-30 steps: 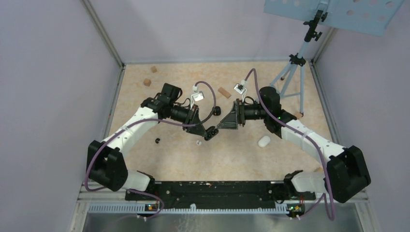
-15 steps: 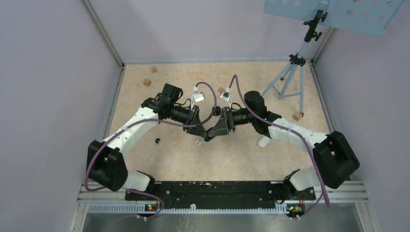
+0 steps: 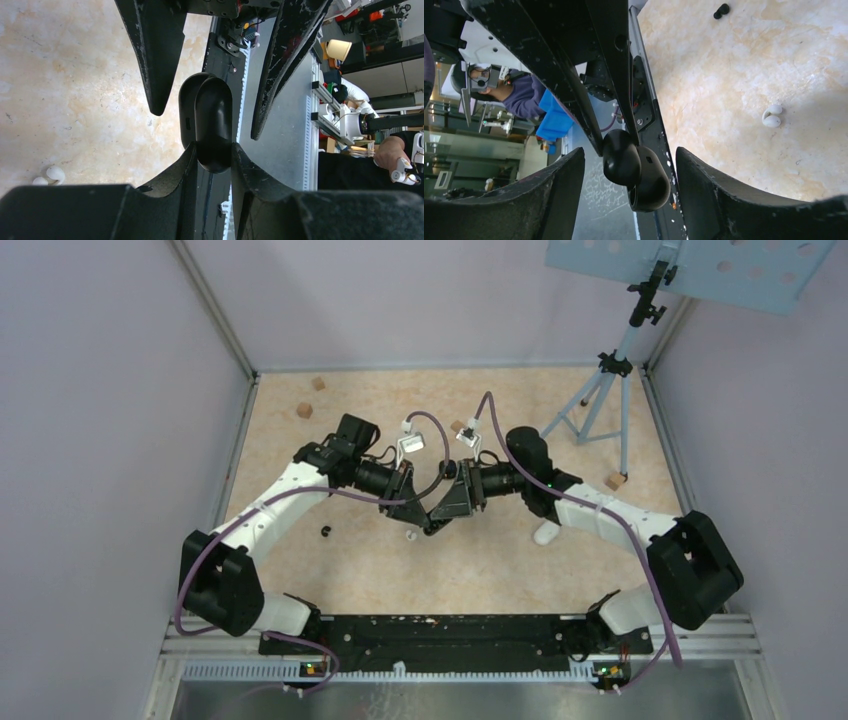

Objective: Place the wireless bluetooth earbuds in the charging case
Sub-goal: Pass from the left arm to the right

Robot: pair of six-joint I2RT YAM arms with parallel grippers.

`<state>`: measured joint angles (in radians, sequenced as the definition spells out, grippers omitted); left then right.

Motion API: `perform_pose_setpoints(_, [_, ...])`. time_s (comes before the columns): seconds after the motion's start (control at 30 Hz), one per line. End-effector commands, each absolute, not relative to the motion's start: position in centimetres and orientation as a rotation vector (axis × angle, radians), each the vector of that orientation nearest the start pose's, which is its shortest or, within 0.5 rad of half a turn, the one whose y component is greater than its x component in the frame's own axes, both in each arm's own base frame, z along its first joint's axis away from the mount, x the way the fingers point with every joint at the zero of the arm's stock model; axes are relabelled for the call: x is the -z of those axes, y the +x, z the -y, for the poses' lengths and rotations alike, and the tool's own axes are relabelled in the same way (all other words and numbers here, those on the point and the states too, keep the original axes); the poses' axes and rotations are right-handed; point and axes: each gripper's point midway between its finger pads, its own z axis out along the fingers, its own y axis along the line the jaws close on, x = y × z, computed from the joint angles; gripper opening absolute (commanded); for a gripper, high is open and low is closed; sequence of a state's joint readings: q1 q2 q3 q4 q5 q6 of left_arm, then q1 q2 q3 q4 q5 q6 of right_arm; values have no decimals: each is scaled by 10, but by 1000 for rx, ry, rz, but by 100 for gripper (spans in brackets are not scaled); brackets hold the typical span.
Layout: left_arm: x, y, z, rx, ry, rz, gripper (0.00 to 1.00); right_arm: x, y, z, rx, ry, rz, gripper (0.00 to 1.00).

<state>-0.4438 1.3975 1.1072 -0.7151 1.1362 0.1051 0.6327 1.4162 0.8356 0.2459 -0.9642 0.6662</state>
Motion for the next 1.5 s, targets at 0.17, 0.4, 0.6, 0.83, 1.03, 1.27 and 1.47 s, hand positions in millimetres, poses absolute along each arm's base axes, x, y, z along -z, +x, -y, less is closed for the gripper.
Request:
perform_pose_setpoints(0.17, [-226, 176, 261, 1566, 1101, -2046, 0, -238, 204, -342, -1654, -758, -1940, 65])
perform_pose_setpoints(0.4, [-225, 175, 260, 1562, 1099, -2055, 0, -241, 199, -339, -1654, -775, -1940, 51])
perform_pose_setpoints(0.6, [-224, 174, 261, 1560, 1102, -2061, 0, -243, 197, -337, -1645, -784, -1941, 45])
perform_pose_setpoints(0.83, [-224, 173, 262, 1560, 1110, -2058, 0, -247, 195, -336, -1650, -787, -1932, 40])
perform_pose_setpoints(1.03, [-223, 171, 262, 1561, 1115, -2063, 0, -248, 192, -335, -1667, -798, -1928, 40])
perform_pose_setpoints(1.27, [-222, 171, 262, 1555, 1122, -2062, 0, -249, 185, -333, -1687, -825, -1925, 35])
perform_pose_setpoints(1.47, [-224, 170, 262, 1547, 1132, -2050, 0, -245, 177, -330, -1701, -886, -1941, 48])
